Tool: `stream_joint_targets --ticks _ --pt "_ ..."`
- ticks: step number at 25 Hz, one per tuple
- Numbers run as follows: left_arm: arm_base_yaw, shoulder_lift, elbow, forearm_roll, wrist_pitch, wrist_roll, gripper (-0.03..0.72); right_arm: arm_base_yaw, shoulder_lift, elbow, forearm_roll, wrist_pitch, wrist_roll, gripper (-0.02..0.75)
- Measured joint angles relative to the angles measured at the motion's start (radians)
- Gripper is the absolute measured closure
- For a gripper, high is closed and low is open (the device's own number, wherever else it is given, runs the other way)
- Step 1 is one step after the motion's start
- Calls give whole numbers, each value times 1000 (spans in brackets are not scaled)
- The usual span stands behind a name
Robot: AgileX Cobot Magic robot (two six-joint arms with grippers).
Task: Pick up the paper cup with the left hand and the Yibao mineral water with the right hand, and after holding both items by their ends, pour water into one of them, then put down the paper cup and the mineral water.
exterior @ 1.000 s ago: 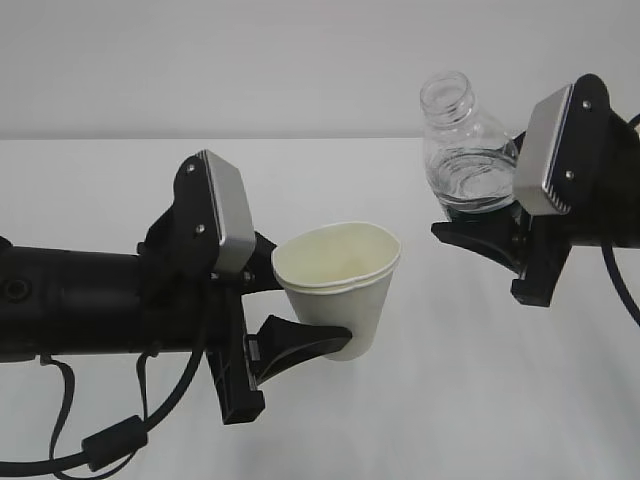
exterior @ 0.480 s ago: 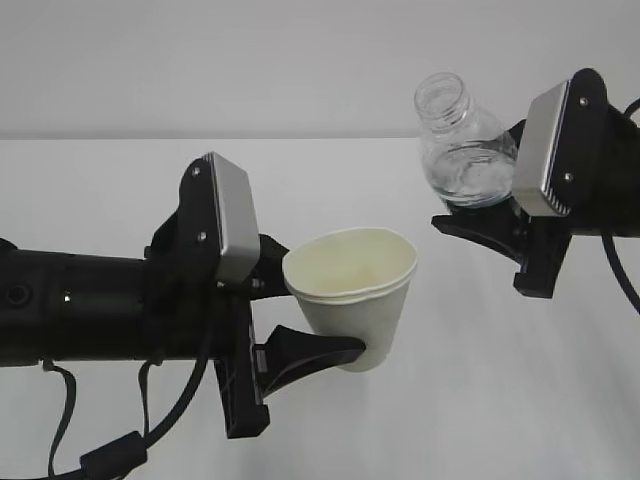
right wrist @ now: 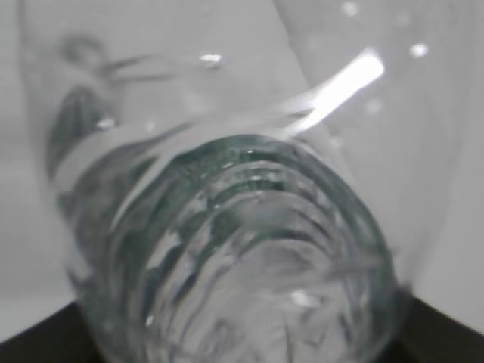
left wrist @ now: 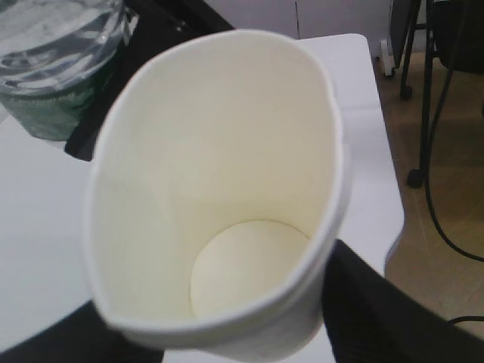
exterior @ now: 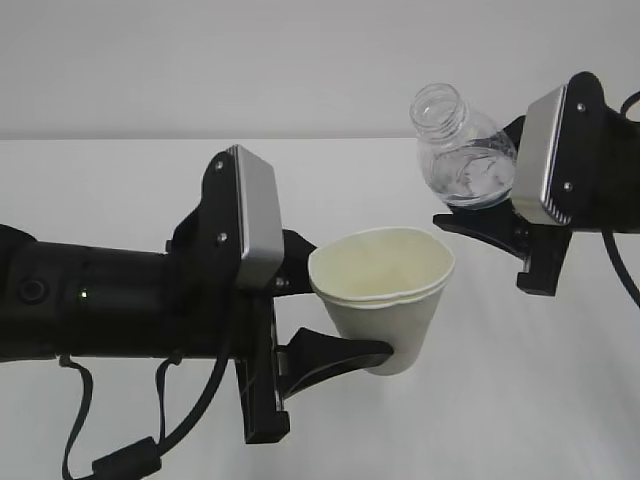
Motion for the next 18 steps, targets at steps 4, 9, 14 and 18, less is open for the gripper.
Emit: stream_joint_targets --ticks 4,9,14,18 --pt "-3 0 -4 2 -2 0 273 0 0 -28 -1 0 -2 285" --pt "-3 0 -4 5 -8 0 276 0 0 -59 -1 0 -2 285" --pt "-3 0 -4 5 -16 0 276 0 0 -67 -2 0 -13 285" --pt "-3 0 -4 5 -18 -14 277 0 0 -88 -2 -4 -36 285"
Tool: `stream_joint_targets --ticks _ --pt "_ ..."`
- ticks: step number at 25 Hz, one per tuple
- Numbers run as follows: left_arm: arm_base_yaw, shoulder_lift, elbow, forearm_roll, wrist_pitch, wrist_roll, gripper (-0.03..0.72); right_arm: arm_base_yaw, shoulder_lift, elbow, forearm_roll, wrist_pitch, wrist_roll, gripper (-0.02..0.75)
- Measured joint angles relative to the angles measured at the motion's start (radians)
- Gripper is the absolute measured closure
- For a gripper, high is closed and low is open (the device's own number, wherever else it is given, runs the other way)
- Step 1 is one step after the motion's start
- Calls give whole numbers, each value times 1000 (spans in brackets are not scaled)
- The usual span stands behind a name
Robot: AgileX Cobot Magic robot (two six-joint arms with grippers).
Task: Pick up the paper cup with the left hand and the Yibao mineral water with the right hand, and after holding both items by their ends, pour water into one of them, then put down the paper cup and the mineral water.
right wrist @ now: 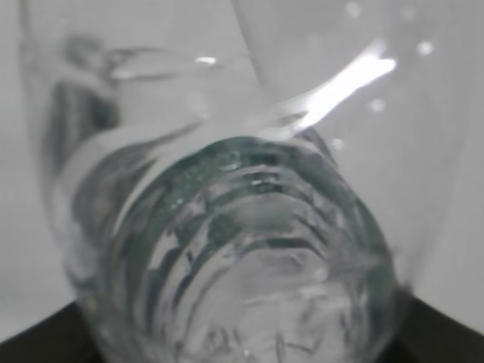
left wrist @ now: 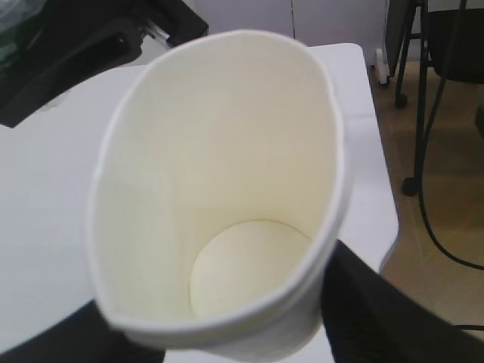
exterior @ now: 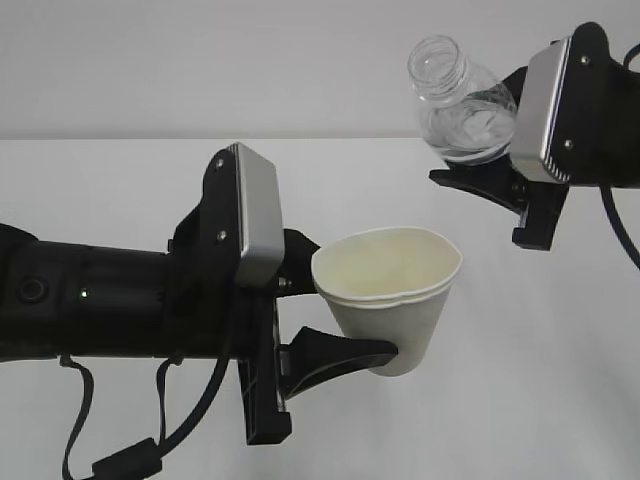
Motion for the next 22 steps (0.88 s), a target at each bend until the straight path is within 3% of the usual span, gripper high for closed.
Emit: stream_joint_targets --ticks 22 --pt "0 0 0 45 -6 -31 279 0 0 -4 -4 0 -180 285"
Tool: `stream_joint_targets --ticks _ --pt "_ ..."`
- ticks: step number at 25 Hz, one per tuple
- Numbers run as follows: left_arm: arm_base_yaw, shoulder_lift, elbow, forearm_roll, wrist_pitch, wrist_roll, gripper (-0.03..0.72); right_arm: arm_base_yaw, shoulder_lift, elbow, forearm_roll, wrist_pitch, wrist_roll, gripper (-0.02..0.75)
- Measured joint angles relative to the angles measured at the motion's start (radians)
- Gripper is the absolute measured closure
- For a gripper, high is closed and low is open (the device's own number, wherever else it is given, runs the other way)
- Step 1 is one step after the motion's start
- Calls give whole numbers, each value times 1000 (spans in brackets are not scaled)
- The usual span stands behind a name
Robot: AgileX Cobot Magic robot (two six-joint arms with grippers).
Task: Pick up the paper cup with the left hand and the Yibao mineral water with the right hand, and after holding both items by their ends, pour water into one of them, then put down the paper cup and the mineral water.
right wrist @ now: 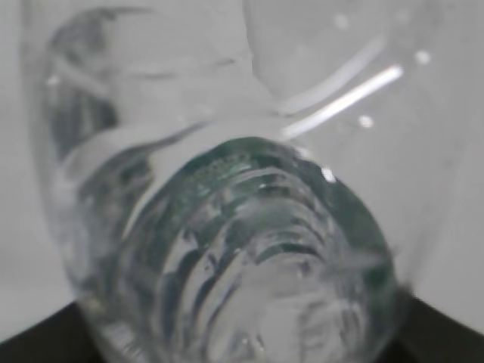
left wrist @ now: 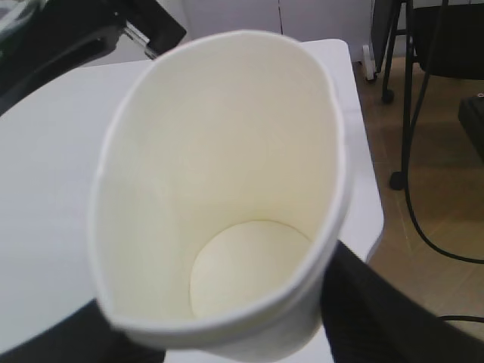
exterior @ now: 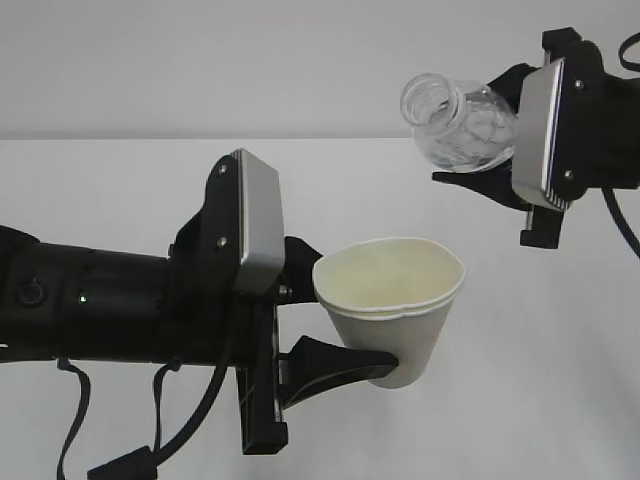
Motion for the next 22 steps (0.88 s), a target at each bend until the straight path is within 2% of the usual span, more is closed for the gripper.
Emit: stream_joint_targets --ticks 8,22 --pt "0 0 0 0 0 0 279 0 0 0 -3 0 -66 285" --pt "0 0 0 0 2 -2 279 0 0 0 -3 -2 -71 285"
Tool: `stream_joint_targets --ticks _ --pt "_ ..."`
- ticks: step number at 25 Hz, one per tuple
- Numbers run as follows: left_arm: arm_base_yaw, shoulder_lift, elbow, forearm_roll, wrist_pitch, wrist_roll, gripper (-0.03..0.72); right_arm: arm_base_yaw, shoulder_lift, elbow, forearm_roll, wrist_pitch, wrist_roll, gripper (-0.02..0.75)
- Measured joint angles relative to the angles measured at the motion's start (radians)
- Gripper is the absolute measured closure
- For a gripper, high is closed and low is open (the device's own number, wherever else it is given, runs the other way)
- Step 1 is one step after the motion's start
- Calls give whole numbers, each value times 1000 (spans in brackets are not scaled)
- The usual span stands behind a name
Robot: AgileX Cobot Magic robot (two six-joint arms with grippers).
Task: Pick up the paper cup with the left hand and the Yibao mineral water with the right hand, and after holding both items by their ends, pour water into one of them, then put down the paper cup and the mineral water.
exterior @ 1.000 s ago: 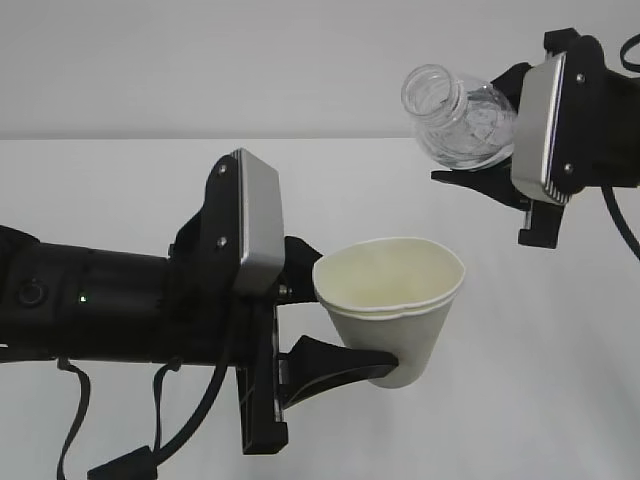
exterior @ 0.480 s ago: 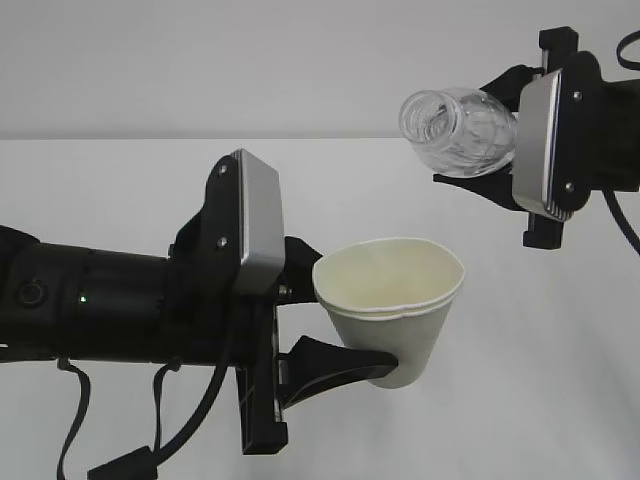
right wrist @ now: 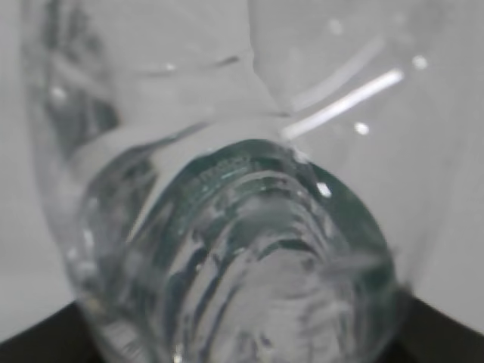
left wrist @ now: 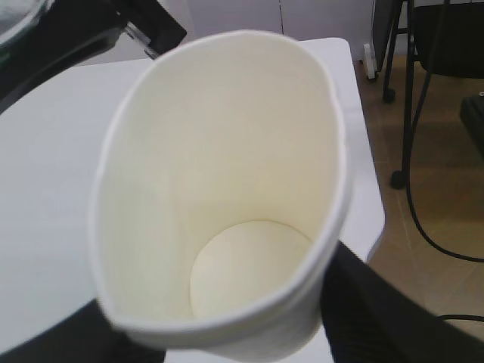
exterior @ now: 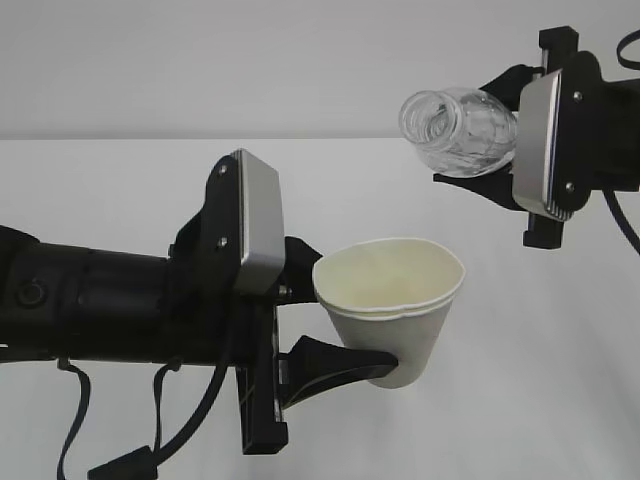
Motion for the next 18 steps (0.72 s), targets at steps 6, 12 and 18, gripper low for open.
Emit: stream_joint_targets --ticks 6,12,18 --pt "0 0 0 0 0 0 280 0 0 -5 -3 -3 0 285" --pt "0 0 0 0 0 0 281 0 0 -5 -12 -23 0 285" --pt "0 0 0 0 0 0 288 0 0 -5 -12 -25 0 285"
